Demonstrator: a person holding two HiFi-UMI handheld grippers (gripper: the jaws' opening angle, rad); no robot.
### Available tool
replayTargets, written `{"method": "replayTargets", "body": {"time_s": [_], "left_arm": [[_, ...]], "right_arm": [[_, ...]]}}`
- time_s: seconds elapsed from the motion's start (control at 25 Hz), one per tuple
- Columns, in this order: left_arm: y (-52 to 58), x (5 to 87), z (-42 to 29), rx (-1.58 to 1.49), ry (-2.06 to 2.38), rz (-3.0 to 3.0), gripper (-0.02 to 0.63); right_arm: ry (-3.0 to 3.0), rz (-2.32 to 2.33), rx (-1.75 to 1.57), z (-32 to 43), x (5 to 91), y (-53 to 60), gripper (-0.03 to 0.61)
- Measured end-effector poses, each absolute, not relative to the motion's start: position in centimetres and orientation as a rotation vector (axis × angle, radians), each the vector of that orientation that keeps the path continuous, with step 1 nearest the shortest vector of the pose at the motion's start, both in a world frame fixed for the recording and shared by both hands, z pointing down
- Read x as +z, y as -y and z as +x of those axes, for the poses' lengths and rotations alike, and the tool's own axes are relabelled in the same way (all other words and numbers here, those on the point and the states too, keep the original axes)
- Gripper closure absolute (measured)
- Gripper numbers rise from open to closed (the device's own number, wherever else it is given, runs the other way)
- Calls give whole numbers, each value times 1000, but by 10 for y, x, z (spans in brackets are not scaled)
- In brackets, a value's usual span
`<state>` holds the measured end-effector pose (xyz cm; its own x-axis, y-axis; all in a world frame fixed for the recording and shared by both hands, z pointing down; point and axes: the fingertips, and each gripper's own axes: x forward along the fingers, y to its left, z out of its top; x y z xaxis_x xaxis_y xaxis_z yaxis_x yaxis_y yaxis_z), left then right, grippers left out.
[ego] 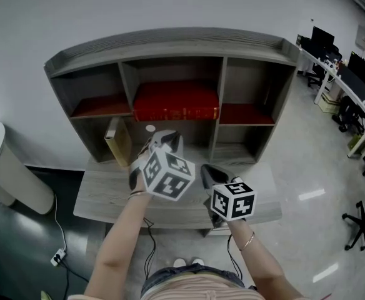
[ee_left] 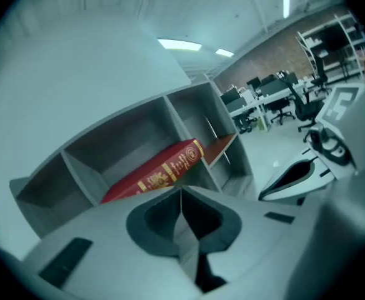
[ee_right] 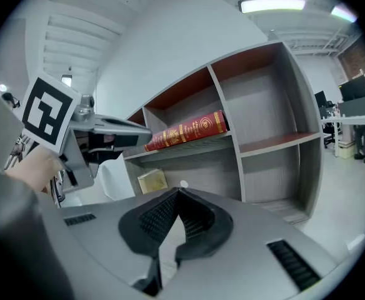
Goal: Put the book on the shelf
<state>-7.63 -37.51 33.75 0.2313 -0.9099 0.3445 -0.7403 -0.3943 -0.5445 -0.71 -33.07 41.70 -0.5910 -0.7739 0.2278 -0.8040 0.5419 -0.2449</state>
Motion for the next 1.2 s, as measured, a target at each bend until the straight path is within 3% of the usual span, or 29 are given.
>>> {"method": "replayTargets", "body": {"time_s": [0.68, 1.2], "left_arm": [[313, 375, -92, -424, -1755, -2718, 601], [295, 387, -90, -283, -1794, -2734, 601]], "right_arm": [[2695, 1398, 360, -9, 400, 308, 571], [2703, 1396, 373, -5, 398, 293, 569]]}}
